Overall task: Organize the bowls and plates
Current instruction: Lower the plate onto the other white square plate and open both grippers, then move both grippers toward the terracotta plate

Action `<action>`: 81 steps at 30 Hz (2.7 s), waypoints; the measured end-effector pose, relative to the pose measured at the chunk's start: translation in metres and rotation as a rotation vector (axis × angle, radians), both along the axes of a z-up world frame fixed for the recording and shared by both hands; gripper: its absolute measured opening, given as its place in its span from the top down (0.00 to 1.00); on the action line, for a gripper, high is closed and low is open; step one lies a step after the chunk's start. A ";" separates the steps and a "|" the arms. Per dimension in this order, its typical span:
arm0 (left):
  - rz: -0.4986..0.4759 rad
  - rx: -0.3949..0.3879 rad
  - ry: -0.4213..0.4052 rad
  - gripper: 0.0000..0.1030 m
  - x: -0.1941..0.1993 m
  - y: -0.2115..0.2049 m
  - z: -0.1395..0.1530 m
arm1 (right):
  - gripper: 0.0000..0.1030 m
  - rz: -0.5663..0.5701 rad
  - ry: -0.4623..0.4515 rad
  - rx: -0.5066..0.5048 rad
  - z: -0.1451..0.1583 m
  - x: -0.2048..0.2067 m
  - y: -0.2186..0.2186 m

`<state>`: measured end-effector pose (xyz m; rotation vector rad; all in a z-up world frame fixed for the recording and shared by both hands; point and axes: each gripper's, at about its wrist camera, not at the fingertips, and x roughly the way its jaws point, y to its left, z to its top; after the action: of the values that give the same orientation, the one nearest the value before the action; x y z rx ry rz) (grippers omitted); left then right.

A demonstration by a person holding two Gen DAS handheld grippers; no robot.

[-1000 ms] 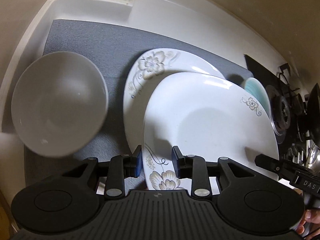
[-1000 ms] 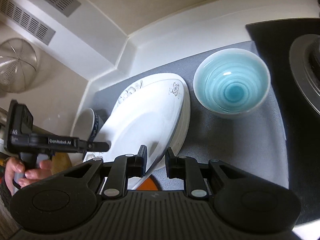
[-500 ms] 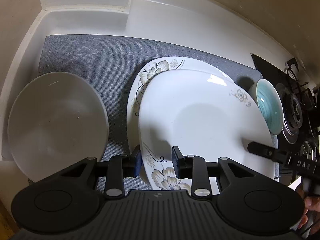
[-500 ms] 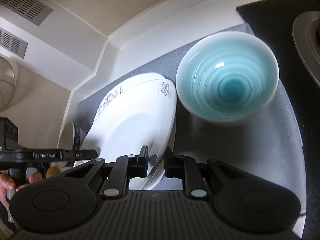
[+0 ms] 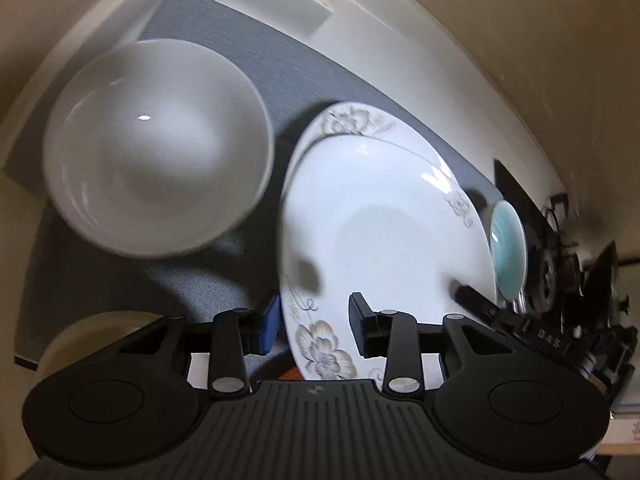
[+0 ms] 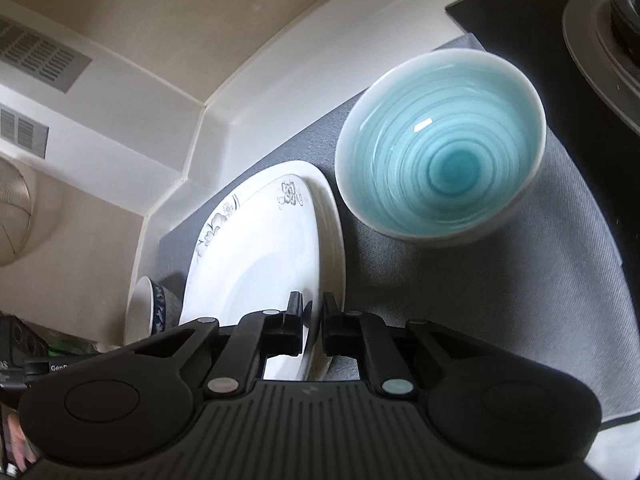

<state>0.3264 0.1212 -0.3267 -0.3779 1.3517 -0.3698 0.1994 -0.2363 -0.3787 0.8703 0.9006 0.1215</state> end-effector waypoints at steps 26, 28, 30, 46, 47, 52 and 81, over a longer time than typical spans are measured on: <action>-0.075 0.166 -0.128 0.84 -0.002 -0.023 -0.001 | 0.75 0.097 0.069 -0.146 0.024 -0.007 0.017; -0.075 0.168 -0.132 0.84 -0.003 -0.023 0.000 | 0.75 0.100 0.070 -0.159 0.025 -0.005 0.018; -0.079 0.174 -0.136 0.85 -0.005 -0.023 0.002 | 0.75 0.101 0.073 -0.179 0.027 -0.006 0.019; -0.106 0.248 -0.216 0.88 -0.005 -0.035 0.008 | 0.88 0.120 0.039 -0.357 0.031 -0.007 0.041; -0.109 0.253 -0.217 0.88 -0.005 -0.036 0.007 | 0.88 0.112 0.037 -0.355 0.031 -0.006 0.039; -0.099 0.218 -0.198 0.87 -0.010 -0.032 0.006 | 0.66 0.069 0.060 -0.337 0.033 -0.006 0.031; -0.037 0.255 -0.134 0.51 -0.059 -0.042 0.028 | 0.23 0.427 0.017 -0.285 0.025 -0.052 0.076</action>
<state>0.2671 0.0791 -0.2987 -0.1142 1.2573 -0.2442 0.1472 -0.1600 -0.3539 0.4069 1.0809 0.3469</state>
